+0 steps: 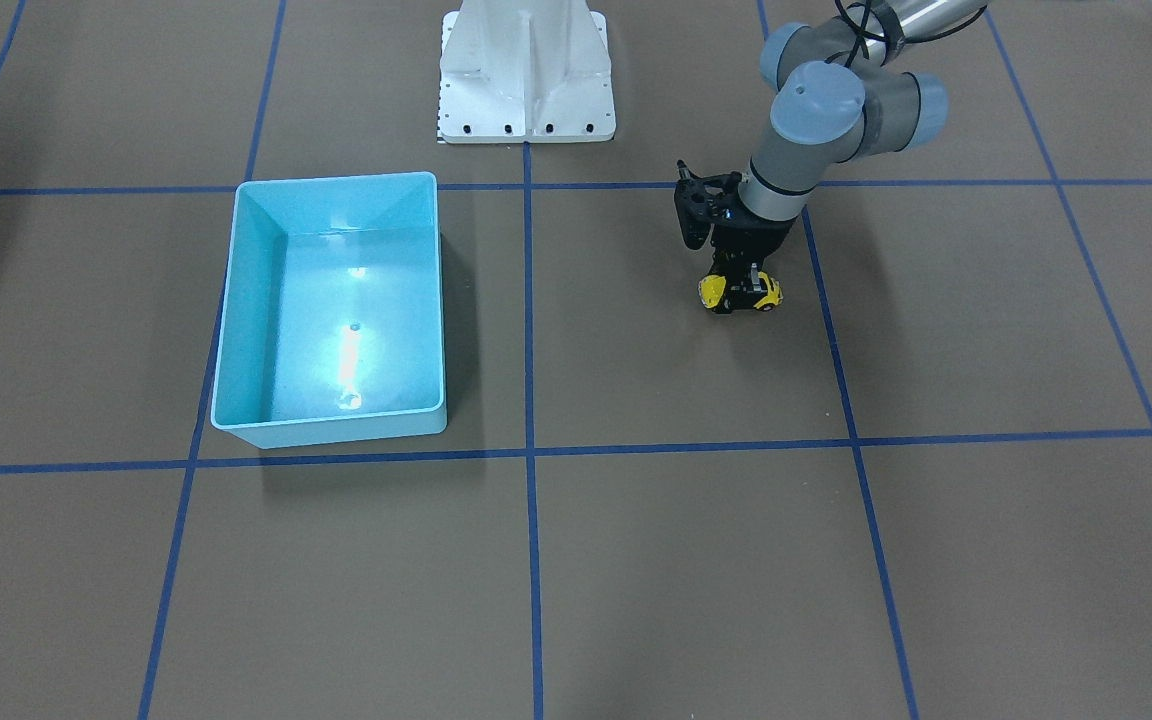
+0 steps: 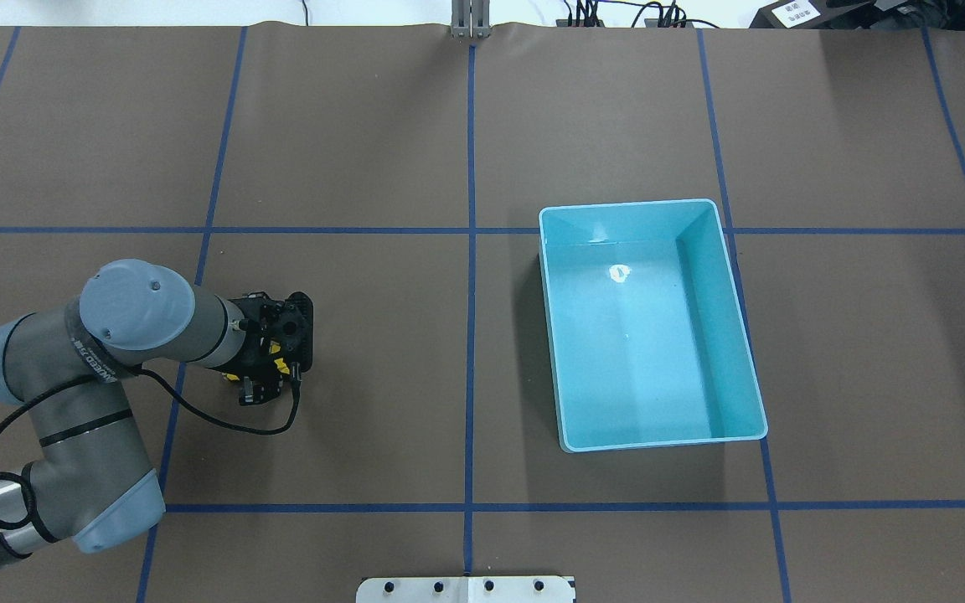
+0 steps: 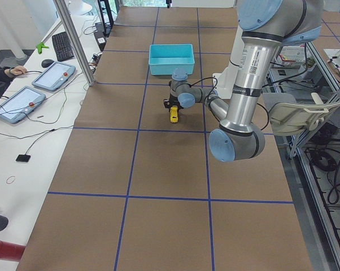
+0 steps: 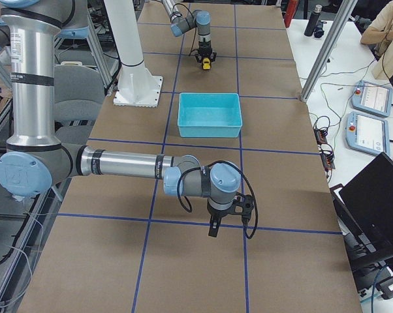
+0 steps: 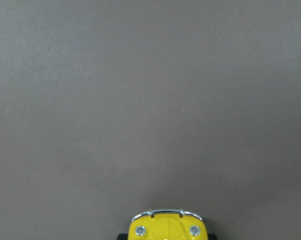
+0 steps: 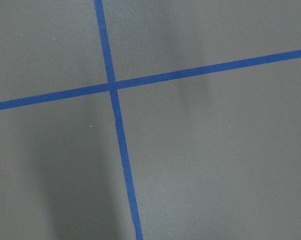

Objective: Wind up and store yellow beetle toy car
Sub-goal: 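Press the left gripper on the car and drag it backward to wind it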

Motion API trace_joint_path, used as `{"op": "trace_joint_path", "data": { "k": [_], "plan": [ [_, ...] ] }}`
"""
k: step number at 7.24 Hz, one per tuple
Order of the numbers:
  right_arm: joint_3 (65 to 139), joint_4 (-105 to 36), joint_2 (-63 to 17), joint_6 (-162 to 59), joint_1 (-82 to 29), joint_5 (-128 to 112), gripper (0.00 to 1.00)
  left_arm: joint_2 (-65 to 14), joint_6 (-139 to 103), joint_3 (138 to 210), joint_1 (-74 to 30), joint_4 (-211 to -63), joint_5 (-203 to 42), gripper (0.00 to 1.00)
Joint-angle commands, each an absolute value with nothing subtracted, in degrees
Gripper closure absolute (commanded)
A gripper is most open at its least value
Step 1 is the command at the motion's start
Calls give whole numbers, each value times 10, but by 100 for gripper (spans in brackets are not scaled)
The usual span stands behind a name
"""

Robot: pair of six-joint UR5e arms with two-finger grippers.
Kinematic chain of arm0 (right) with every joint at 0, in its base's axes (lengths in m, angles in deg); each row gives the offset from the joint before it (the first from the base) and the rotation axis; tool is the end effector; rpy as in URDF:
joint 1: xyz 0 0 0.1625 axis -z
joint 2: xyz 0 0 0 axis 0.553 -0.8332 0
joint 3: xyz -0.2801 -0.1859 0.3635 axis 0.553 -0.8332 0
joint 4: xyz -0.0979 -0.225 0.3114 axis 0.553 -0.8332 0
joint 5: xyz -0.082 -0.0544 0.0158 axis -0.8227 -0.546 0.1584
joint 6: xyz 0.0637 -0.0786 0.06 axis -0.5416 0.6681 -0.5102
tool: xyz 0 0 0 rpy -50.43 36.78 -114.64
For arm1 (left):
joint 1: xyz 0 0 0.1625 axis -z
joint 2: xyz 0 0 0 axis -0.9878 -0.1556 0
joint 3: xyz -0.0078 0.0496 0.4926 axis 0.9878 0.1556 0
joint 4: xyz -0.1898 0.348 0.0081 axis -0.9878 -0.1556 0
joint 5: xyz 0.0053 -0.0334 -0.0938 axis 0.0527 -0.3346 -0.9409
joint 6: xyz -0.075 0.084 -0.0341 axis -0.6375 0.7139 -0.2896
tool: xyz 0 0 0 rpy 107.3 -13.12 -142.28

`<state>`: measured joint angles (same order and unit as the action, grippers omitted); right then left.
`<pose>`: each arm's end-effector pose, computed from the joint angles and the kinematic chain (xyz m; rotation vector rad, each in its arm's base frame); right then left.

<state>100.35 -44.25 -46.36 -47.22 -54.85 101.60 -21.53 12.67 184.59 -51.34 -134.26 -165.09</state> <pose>0.0413 -0.4439 0.7585 -0.0776 -0.7425 0.1685 0.4856 -0.3925 0.4622 0.7735 0.6293 1.3524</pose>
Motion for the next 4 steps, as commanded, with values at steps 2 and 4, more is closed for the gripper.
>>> {"op": "trace_joint_path", "data": {
  "k": [2, 4],
  "plan": [
    [1003, -442, -463, -472, -548, 1016, 0, -192, 129, 1853, -512, -1355, -1655, 76],
    [1003, -442, -463, -472, -548, 1017, 0, -160, 131, 1857, -508, -1399, -1661, 75]
  ]
}}
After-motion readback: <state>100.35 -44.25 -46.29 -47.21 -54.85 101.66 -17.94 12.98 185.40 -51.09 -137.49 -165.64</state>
